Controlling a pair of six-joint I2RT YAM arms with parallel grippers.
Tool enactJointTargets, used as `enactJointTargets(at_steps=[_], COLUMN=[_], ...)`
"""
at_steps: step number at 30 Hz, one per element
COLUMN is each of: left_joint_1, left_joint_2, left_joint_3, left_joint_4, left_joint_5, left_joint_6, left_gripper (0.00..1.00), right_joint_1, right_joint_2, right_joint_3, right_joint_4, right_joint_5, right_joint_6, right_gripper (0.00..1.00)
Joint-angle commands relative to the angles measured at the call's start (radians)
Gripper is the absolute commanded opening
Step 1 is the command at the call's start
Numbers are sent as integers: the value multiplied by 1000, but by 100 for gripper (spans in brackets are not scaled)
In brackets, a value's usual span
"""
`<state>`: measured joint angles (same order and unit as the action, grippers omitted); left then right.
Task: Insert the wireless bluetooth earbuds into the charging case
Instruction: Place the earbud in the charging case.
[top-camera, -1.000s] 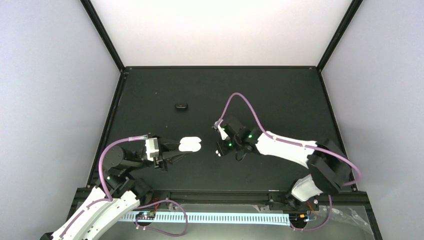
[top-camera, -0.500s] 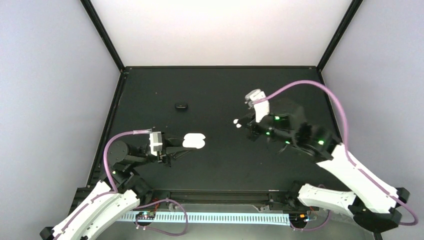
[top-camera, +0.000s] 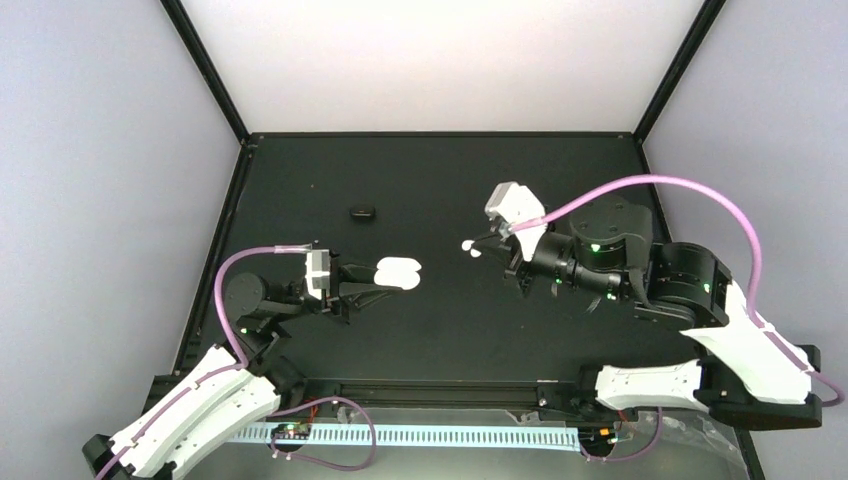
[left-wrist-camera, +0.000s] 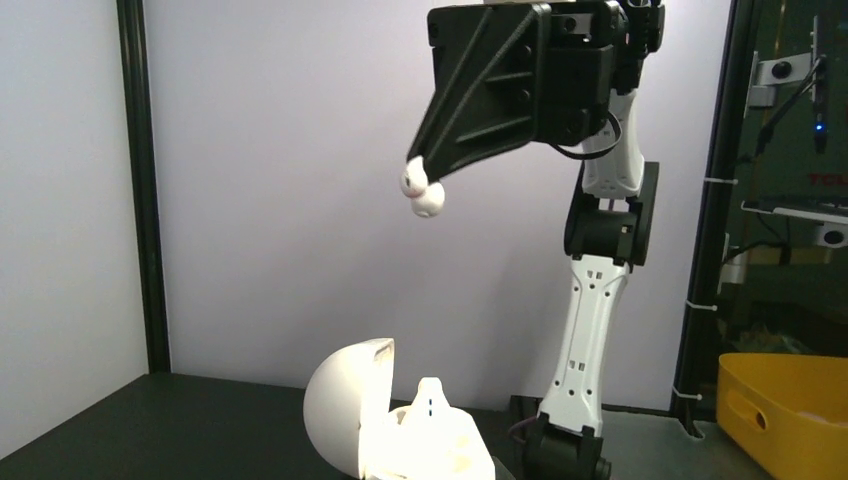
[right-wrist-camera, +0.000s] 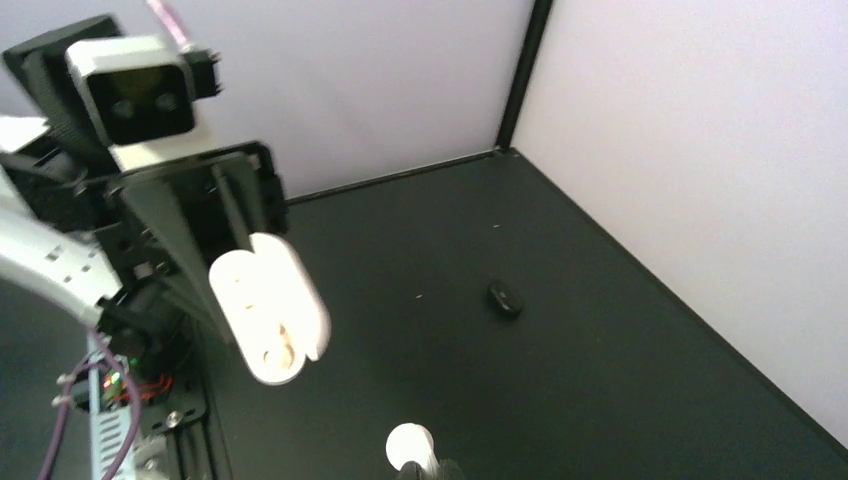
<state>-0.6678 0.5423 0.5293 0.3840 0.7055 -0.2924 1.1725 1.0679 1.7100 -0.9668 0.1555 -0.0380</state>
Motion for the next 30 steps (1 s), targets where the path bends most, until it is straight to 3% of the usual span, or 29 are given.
enactJointTargets(at_steps=[1, 10, 23, 30], left_joint_1=[2, 1, -1, -4], left_joint_2=[5, -19, -50, -73], left_joint_3=[28, 32, 36, 42], left_joint_4=[71, -3, -64, -121], left_joint_5=[33, 35, 80, 82], left_joint_6=[-15, 58, 142, 173], left_gripper=[2, 2, 2, 1], right_joint_1=[72, 271, 297, 298], right_joint_2=[3, 38, 98, 136], right_joint_3=[1, -15, -44, -16], right_joint_4=[-11, 79, 235, 221], right_joint_5=[32, 154, 5, -34], right_joint_6=[-51, -125, -188, -206], right_gripper=[1, 1, 1, 1])
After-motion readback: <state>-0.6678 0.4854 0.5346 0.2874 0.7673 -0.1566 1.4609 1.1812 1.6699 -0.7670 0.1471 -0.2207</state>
